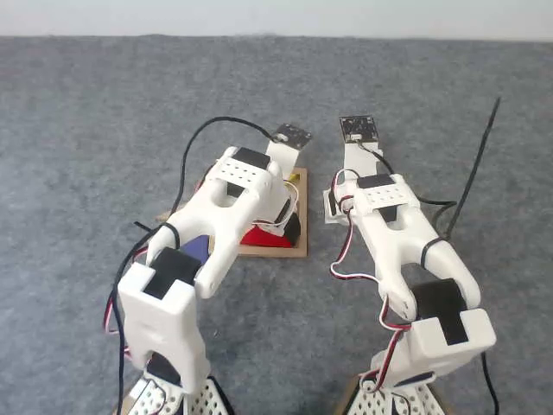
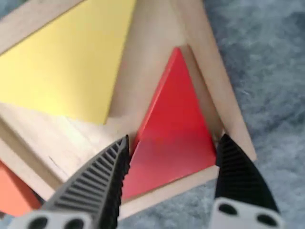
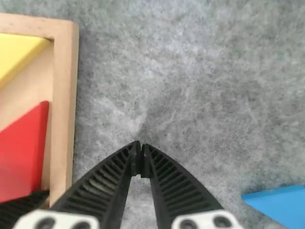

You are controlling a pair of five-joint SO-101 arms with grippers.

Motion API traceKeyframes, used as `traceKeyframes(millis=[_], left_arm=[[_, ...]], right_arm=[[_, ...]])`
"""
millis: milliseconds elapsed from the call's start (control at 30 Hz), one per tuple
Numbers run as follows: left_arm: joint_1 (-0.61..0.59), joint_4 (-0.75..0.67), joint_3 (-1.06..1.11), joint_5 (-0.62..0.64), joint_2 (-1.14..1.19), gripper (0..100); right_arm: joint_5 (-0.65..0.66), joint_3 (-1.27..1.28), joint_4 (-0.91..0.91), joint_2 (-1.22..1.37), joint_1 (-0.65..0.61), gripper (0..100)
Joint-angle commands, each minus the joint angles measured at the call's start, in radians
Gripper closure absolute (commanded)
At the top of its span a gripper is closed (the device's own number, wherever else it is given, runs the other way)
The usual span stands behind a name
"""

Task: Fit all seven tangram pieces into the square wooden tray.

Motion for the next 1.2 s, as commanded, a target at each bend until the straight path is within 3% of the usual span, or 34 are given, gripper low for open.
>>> traceKeyframes(millis=[0, 200, 467, 767, 933, 1167], left_arm=[[0.017, 0.021, 0.015, -0.098, 0.000, 72], [0.012, 0.037, 0.035, -0.261, -0.002, 72], [-0.087, 0.035, 0.030, -0.405, -0.006, 73], [-0.081, 0.026, 0.033, -0.399, -0.003, 79], [-0.084, 0.005, 0.031, -0.279, -0.002, 79], [-0.080, 0.002, 0.031, -0.273, -0.002, 86]], right_arm=[[0.009, -0.040, -0.010, -0.016, -0.008, 99.1], [0.009, -0.040, -0.010, -0.016, -0.008, 99.1], [0.009, -0.040, -0.012, -0.016, -0.008, 99.1], [0.009, -0.040, -0.012, -0.016, -0.008, 99.1], [0.009, -0.040, -0.015, -0.016, -0.008, 99.1], [0.009, -0.040, -0.016, -0.016, -0.008, 99.1]])
